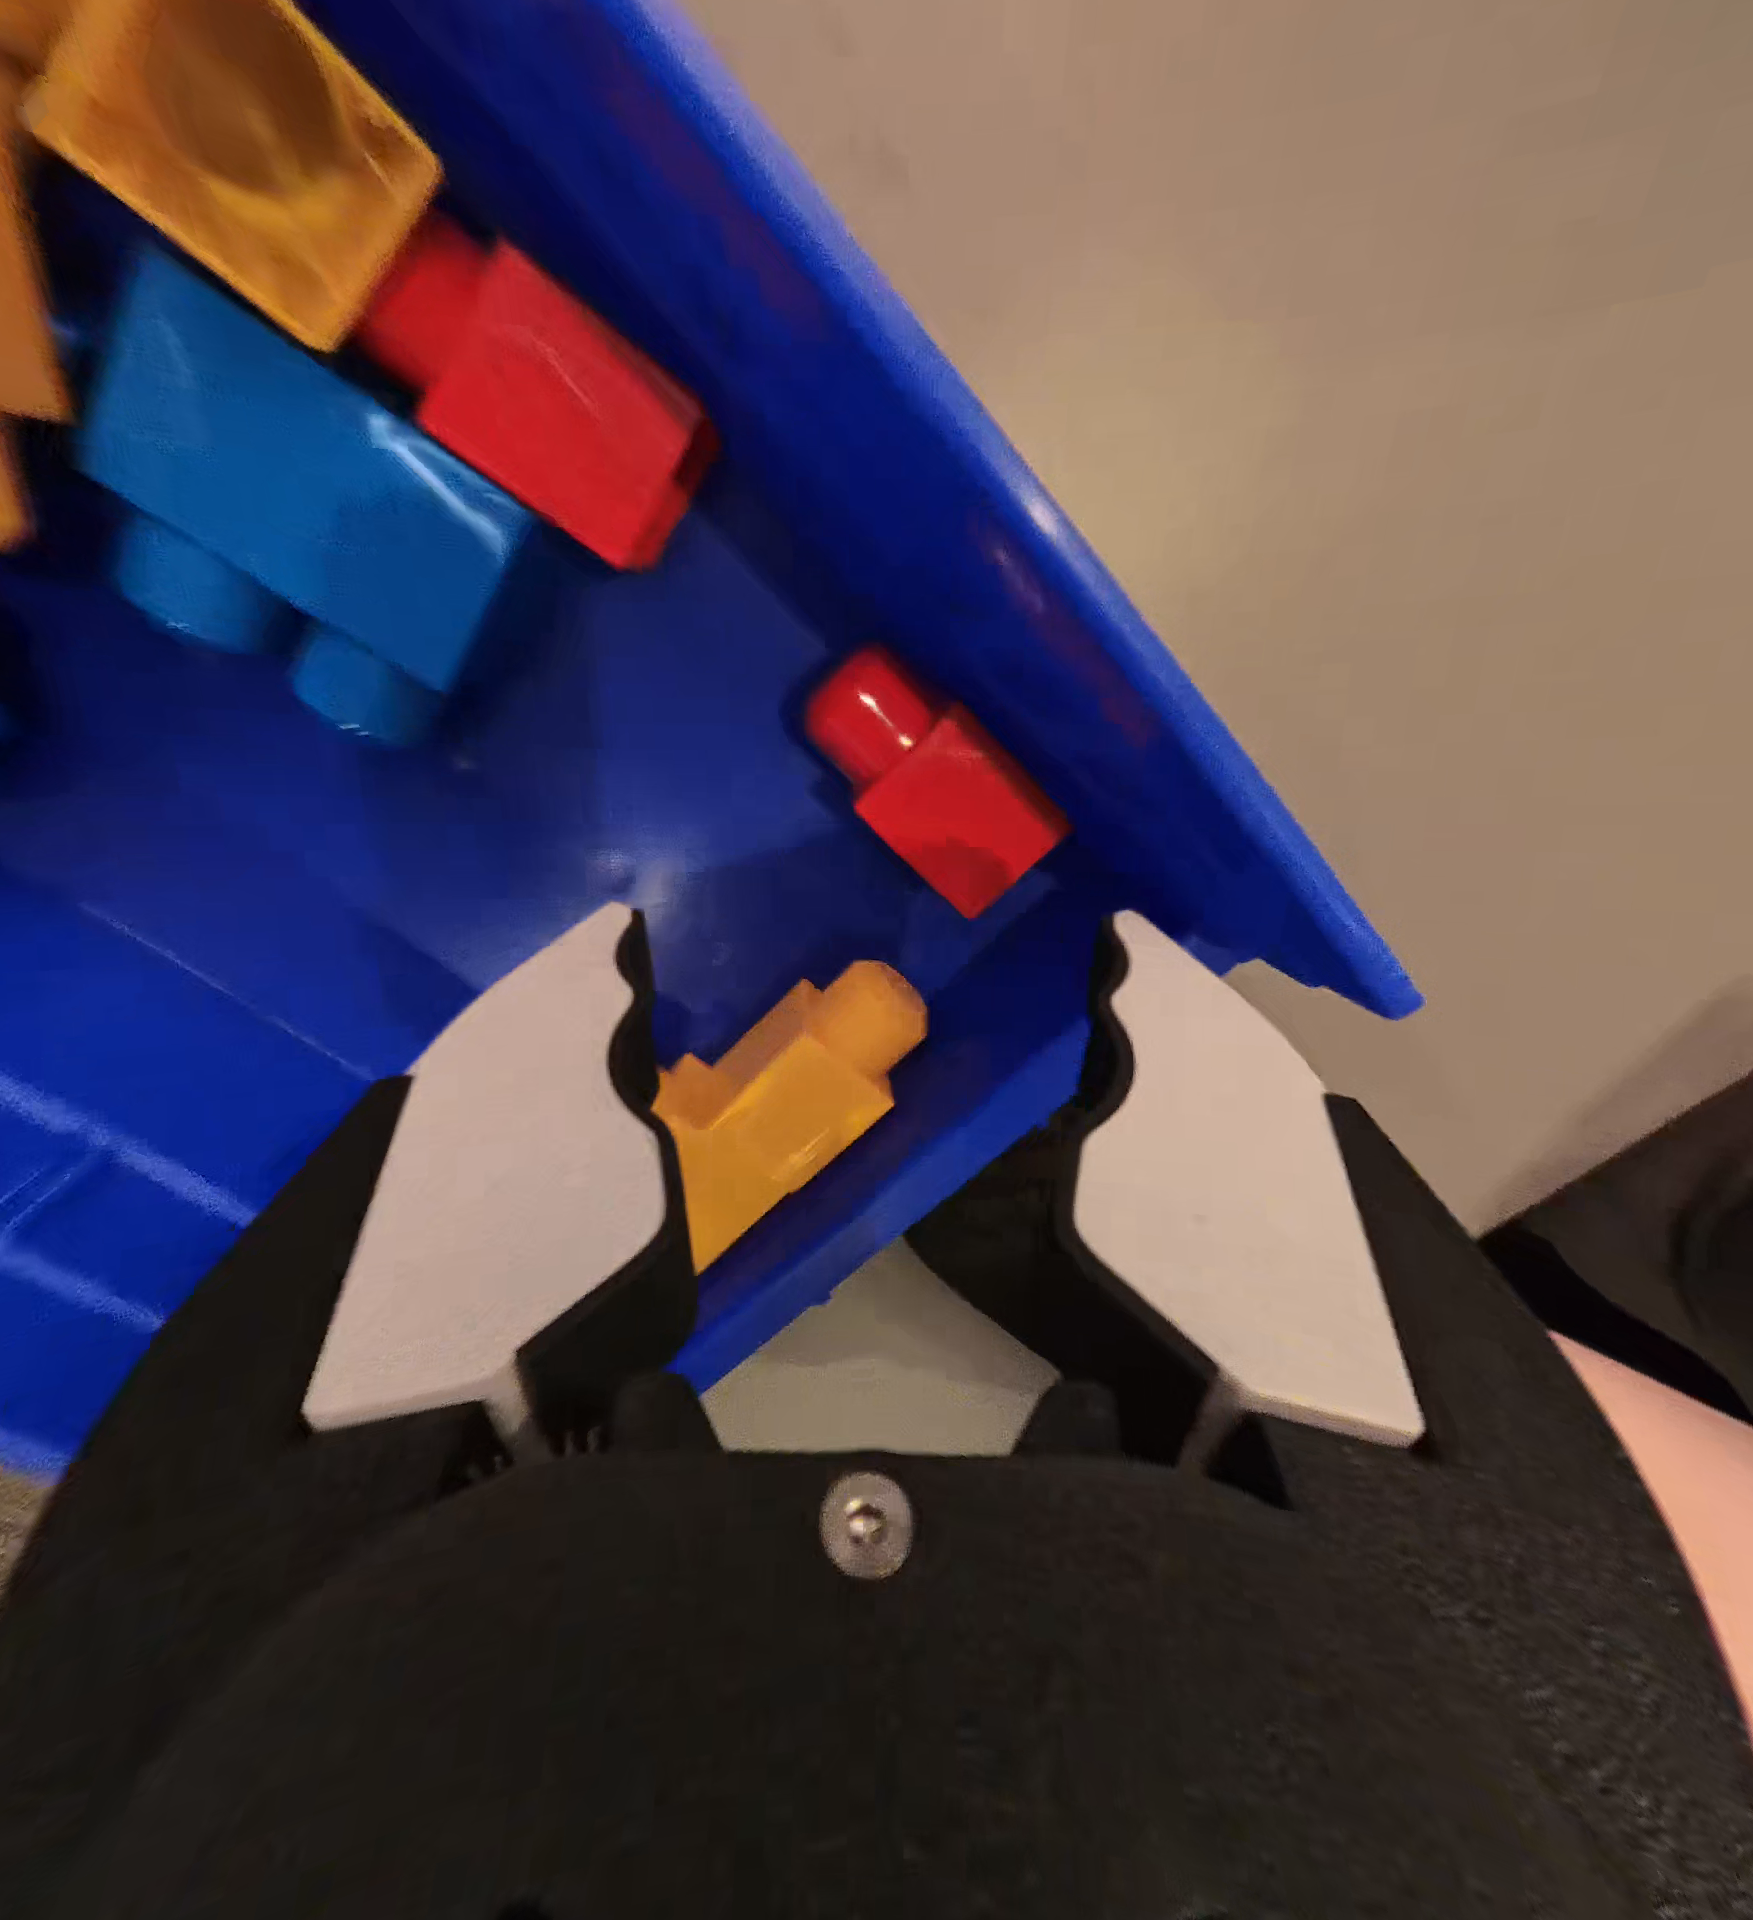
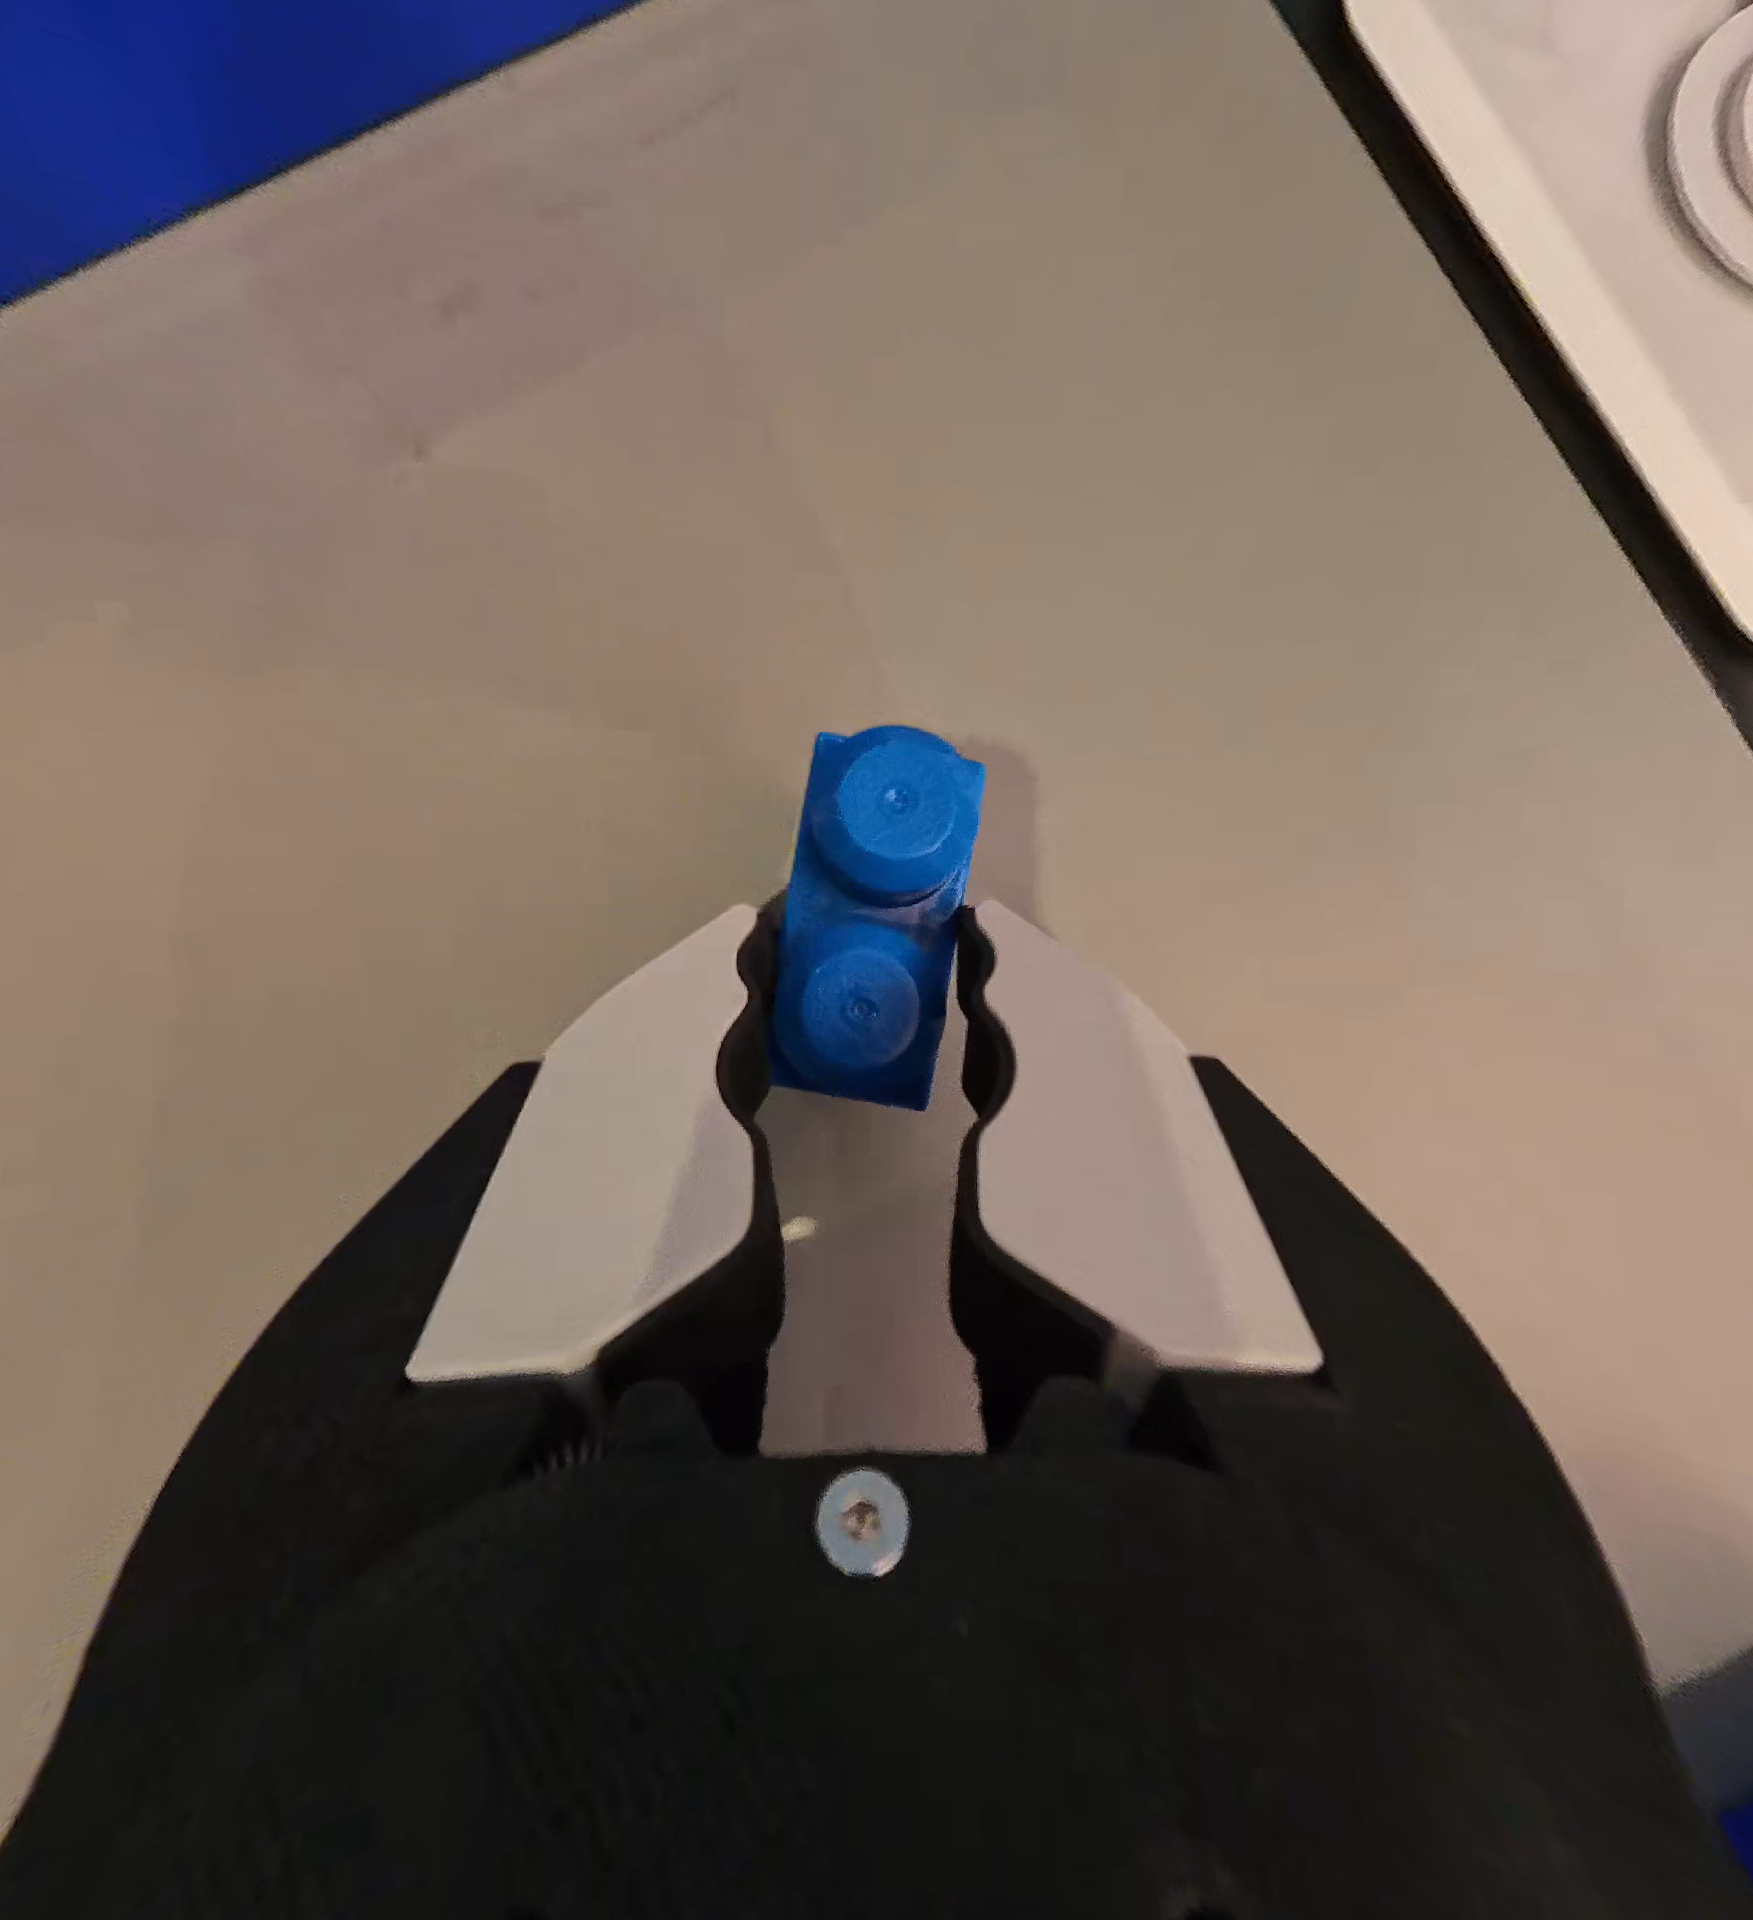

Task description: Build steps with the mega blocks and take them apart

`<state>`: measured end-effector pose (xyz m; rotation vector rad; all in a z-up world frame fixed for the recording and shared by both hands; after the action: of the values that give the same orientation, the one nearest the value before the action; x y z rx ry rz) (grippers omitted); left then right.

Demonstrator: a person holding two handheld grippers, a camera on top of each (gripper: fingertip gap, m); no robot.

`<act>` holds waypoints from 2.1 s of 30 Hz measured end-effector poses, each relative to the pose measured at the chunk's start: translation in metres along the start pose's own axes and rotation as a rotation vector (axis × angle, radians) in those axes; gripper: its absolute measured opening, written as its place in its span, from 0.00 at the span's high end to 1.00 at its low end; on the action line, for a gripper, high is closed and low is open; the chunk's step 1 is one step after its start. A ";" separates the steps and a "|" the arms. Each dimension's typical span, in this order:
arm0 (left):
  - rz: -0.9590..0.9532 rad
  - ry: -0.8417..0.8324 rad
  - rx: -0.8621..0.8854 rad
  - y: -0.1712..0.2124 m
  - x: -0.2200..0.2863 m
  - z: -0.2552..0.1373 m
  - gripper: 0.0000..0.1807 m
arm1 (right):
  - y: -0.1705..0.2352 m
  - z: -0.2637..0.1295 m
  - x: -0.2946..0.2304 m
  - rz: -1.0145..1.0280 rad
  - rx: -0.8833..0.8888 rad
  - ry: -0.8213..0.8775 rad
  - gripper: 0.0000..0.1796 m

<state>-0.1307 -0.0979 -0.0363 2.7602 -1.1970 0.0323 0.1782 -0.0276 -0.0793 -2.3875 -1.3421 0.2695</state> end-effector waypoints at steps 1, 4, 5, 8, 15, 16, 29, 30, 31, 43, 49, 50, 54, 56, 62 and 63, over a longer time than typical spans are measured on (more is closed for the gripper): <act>0.012 0.028 -0.030 -0.003 0.002 0.007 0.53 | 0.000 0.001 0.000 0.003 -0.004 -0.001 0.81; 0.013 0.070 -0.077 -0.013 0.001 0.021 0.51 | -0.003 -0.004 0.003 0.040 0.038 0.011 0.79; 0.000 0.066 -0.097 -0.015 -0.002 0.024 0.51 | -0.004 -0.008 0.005 0.053 0.057 0.019 0.77; -0.032 0.060 -0.153 -0.015 -0.005 0.033 0.49 | -0.006 -0.020 0.010 0.069 0.100 0.031 0.76; -0.079 0.042 -0.237 -0.015 -0.009 0.044 0.43 | -0.005 -0.025 0.011 0.064 0.097 0.039 0.76; -0.080 0.036 -0.229 -0.015 -0.011 0.043 0.43 | -0.004 -0.024 0.011 0.059 0.091 0.042 0.76; -0.100 0.069 -0.040 -0.008 -0.033 0.030 0.47 | -0.003 -0.014 0.005 -0.005 0.024 0.072 0.76; -0.099 0.073 -0.023 -0.011 -0.032 0.028 0.47 | -0.003 -0.014 0.005 -0.009 0.024 0.076 0.76; -0.100 0.081 -0.018 -0.013 -0.030 0.027 0.47 | -0.002 -0.014 0.005 -0.012 0.020 0.081 0.76; -0.097 0.055 -0.227 -0.020 -0.025 0.051 0.72 | -0.001 -0.015 0.007 -0.020 0.008 0.097 0.76; -0.178 -0.071 -0.152 -0.010 -0.054 0.038 0.80 | -0.001 -0.015 0.006 -0.034 0.000 0.111 0.76; -0.190 -0.056 -0.114 -0.007 -0.056 0.033 0.80 | -0.001 -0.015 0.006 -0.037 -0.002 0.114 0.76; -0.215 -0.074 0.037 0.010 -0.062 0.006 0.80 | -0.001 -0.016 0.006 -0.044 -0.004 0.121 0.76; -0.214 -0.088 0.168 0.015 -0.060 -0.016 0.80 | -0.003 -0.018 0.005 -0.052 0.008 0.128 0.76; 0.180 0.077 0.743 -0.035 0.011 -0.091 0.80 | -0.029 -0.065 -0.013 -0.178 0.417 0.161 0.78; 0.266 0.110 0.812 -0.047 0.029 -0.099 0.80 | -0.033 -0.080 -0.023 -0.208 0.533 0.104 0.78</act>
<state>-0.0735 -0.0741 0.0588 3.1148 -1.8203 0.8630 0.1677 -0.0509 0.0068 -1.7869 -1.2655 0.3830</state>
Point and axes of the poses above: each gripper's, where its closed fingertips meet, z out along the fingers, y out of its underside, x = y × z across the jaws, the point moved 6 cm from there along -z, back along the fingers, and after that the axes turned 14 degrees about -x, right-handed, at the moved point
